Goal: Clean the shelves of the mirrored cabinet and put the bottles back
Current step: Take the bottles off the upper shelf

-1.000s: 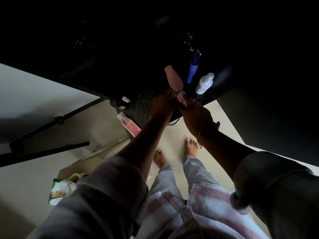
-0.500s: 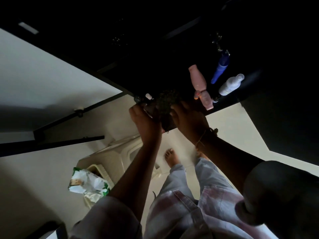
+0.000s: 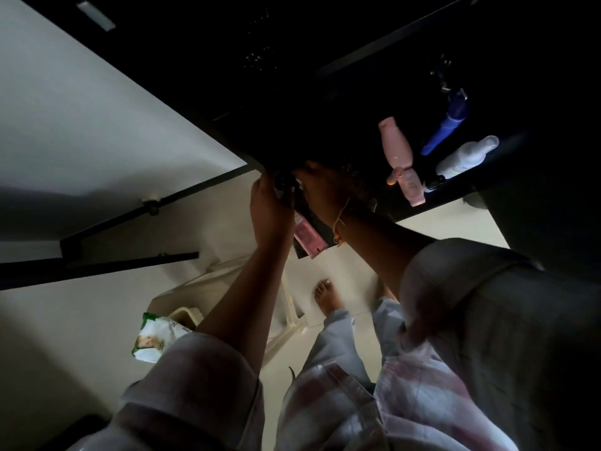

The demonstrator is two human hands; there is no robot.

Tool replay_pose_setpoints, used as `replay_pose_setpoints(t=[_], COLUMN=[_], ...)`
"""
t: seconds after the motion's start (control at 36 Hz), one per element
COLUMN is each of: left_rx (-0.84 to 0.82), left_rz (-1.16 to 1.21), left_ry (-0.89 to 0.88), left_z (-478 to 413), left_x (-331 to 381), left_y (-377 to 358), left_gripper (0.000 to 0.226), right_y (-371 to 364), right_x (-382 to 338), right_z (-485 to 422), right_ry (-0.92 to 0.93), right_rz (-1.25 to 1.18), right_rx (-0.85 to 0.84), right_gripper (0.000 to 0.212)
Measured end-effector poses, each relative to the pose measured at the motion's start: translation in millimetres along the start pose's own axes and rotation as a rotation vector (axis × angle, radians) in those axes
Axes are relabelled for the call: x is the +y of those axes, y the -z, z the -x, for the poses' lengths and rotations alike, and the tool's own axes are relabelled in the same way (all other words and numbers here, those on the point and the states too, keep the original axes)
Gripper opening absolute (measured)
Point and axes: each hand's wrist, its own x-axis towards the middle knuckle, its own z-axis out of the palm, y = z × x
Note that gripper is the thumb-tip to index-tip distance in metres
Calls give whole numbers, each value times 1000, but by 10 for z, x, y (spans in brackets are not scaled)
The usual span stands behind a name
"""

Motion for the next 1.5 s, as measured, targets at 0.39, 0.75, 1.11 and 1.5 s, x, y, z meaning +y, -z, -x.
replay_pose_setpoints(t=[0.39,0.75,1.11,1.5], left_rx=[-172,-362,-352,-420], left_rz=[95,-3,-81,-92], left_ry=[-207,-405,-497,-361], left_z=[-113,-237,-365,-282], left_x=[504,950,1092,1014], left_y=[-315,-840,-906,-863], left_gripper=[36,38,40,65], right_y=[339,546,607,686], right_x=[357,861,923,902], right_z=[799,1213,1052,1111], right_ry=[-226,-460,-446,-441], right_rz=[-51,-5,45,20], right_rx=[291,382,314,223], right_gripper=[24,27,27,43])
